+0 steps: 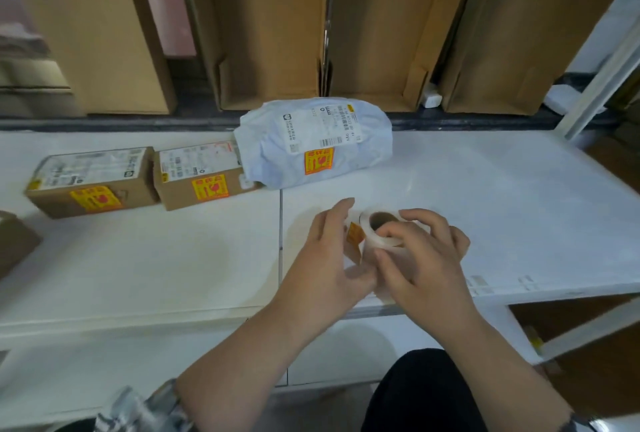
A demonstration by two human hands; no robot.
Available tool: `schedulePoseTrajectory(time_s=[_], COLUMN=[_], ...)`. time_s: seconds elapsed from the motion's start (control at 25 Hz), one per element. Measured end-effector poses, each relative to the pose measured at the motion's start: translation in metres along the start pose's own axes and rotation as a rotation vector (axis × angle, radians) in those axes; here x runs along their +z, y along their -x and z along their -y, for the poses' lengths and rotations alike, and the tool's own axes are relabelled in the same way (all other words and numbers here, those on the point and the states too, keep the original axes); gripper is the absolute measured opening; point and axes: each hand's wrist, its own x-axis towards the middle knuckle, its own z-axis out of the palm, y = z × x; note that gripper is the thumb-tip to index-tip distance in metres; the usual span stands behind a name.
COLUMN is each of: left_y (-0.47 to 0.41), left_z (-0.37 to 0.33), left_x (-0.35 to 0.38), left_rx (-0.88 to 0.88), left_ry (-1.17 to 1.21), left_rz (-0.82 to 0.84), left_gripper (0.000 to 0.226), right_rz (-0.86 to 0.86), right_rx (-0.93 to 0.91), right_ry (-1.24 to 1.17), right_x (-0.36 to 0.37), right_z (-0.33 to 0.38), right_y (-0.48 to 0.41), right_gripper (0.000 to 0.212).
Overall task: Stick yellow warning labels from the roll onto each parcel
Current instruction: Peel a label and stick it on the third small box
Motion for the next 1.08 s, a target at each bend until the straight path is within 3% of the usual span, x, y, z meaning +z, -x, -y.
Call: schedulePoseTrajectory(time_s=[0.08,0.2,0.36,0.44,0.56,0.6,0.68,0.76,0.88,1.08], left_y=[0.0,-0.003,0.005,0.02,0.052,0.062,0.078,0.088,0.102,0.132], left_z=[-0.001,0.0,0.009,0.017,0.019,0.019,0.024,0.032,0.045,0.072], left_x=[0.006,0.007,-0.015,-0.038,-0.073,-0.08,-0.09,-0.095,-0.117,-0.169], left_rx=[-0.041,-0.011,-0.036,-0.029,0.144,0.216,0.291,0.283,0.227,0.14], left_ry=[-0.005,-0.106,-0.137,-0.124,-0.216,-0.259,-0.305,-0.317,-0.375,-0.396], left_rz=[-0.128,-0.206,-0.334,-0.419,-0.528,-0.553,-0.556,-0.554,-0.601,-0.652], left_gripper=[0.068,0.024,0.026,0.022,0.024,0.023,0.018,0.01,0.008,0.016], right_rz=[-0.017,-0.007,-0.014,-0.106,-0.284,-0.222,0.088,0.319,0.442,0.558], right_rx=[0.006,0.022,0.043,0.024,-0.056,-0.002,0.312,0.604,0.714,0.649], right_ry=[-0.014,-0.031,-0.033,0.008,-0.106,-0.305,-0.821,-1.123,-1.211,-1.265], right_x=[0.002,0.003,0.002,-0.001,0.001,0.004,0.015,0.034,0.059,0.103], right_z=[-0.001,-0.003,-0.006,-0.001,0.047,0.075,0.135,0.165,0.196,0.24], right_y=[0.002,0.002,0.004,0.006,0.01,0.009,0.0,-0.008,-0.028,-0.044], right_gripper=[0.02,0.019,0.02,0.019,0.022,0.027,0.041,0.04,0.023,0.013])
